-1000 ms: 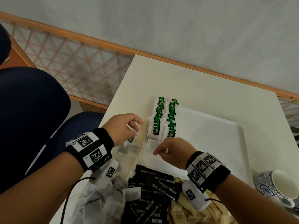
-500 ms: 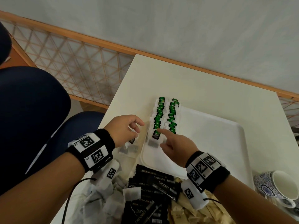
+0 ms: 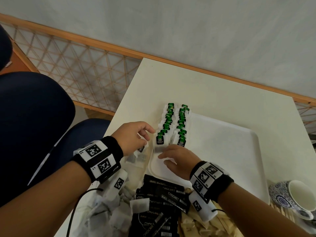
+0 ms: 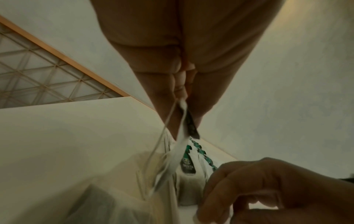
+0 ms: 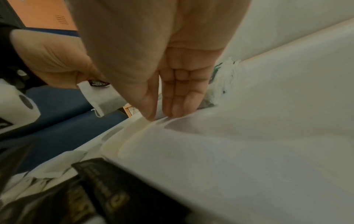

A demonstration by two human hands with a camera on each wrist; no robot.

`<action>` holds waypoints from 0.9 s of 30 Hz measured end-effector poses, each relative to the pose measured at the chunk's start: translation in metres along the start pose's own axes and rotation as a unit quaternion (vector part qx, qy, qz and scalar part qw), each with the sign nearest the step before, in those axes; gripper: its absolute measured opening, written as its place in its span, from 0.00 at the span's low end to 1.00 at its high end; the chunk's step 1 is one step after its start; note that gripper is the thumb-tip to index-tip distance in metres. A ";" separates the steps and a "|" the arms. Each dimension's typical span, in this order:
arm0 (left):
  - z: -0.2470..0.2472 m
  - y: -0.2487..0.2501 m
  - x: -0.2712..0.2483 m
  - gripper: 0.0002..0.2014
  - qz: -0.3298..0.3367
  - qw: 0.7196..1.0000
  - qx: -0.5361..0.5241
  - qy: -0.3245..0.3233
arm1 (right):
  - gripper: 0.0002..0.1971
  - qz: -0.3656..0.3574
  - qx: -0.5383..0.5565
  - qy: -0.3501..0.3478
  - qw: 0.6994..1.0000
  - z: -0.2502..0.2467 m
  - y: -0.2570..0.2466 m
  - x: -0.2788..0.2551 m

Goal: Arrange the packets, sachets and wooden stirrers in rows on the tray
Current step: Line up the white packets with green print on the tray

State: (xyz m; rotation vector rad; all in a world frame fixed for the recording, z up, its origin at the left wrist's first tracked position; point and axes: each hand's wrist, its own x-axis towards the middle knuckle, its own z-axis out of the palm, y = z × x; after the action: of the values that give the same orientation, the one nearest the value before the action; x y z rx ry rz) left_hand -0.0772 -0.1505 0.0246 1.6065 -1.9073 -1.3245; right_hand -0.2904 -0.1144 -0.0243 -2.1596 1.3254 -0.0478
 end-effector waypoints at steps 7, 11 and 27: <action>0.018 0.011 -0.003 0.23 0.039 0.998 -0.011 -0.042 | 0.40 0.054 0.251 0.101 0.961 -0.015 -0.018 -0.003; 0.031 0.020 -0.003 0.24 0.077 0.994 -0.078 -0.021 | 0.36 0.057 0.263 0.111 0.957 -0.018 -0.024 0.000; 0.021 -0.041 -0.001 0.26 -0.082 0.958 0.266 -0.063 | 0.08 0.234 0.229 0.175 0.929 -0.018 0.027 -0.024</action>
State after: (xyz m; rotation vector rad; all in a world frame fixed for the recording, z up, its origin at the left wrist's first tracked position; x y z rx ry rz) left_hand -0.0683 -0.1380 -0.0186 2.0039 -2.4030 -1.0412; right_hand -0.3304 -0.1114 -0.0171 -1.4461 1.7912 -0.5185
